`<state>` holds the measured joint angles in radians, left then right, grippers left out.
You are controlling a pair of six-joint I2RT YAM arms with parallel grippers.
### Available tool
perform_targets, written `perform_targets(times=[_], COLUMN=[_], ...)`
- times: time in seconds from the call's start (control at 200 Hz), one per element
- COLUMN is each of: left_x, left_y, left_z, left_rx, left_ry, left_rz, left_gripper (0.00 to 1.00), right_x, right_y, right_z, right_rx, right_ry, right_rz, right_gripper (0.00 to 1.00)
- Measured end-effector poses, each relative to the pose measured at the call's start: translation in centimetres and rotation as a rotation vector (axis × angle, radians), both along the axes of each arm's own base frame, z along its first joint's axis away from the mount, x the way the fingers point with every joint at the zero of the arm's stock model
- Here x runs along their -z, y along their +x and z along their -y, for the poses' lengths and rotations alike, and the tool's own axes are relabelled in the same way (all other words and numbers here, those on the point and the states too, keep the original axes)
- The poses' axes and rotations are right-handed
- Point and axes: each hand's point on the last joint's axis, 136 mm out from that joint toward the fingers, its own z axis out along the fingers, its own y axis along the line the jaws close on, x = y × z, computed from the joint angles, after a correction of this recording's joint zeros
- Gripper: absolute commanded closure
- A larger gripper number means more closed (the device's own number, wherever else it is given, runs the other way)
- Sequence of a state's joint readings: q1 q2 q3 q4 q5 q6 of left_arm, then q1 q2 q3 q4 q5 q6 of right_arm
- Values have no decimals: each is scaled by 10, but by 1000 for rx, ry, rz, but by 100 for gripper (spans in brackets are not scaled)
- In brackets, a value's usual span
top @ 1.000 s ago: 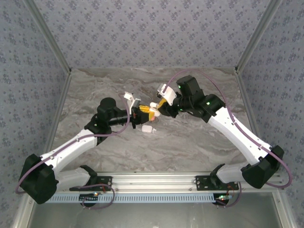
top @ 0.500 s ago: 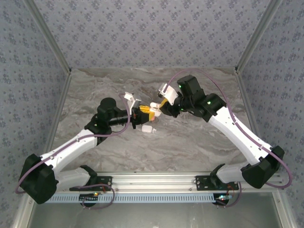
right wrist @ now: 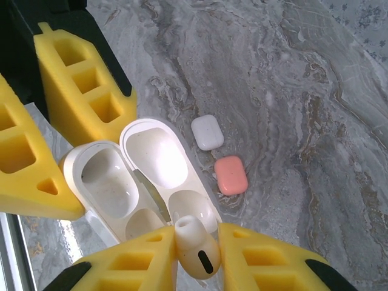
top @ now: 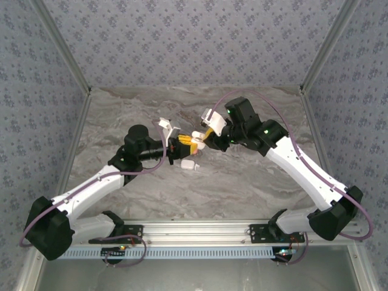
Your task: Insert the wireless bluetooth earbuds into the charging case
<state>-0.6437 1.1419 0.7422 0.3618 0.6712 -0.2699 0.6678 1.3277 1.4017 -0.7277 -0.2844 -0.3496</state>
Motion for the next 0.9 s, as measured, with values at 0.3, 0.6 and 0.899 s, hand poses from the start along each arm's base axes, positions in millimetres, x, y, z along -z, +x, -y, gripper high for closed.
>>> perform_targets(times=[0.3, 0.6, 0.899], left_x=[0, -1, -2], left_y=[-3, -3, -3], left_z=[1, 1, 1], left_rx=[16, 16, 16], left_ry=[-2, -3, -7], left_rz=[-1, 1, 6], left_gripper=[91, 91, 92], right_x=[-4, -11, -32], right_y=[-8, -9, 3], right_z=[-4, -5, 2], right_rx=[-46, -52, 16], right_ry=[45, 95, 162], right_rz=[-39, -81, -113], right_gripper=[69, 56, 37])
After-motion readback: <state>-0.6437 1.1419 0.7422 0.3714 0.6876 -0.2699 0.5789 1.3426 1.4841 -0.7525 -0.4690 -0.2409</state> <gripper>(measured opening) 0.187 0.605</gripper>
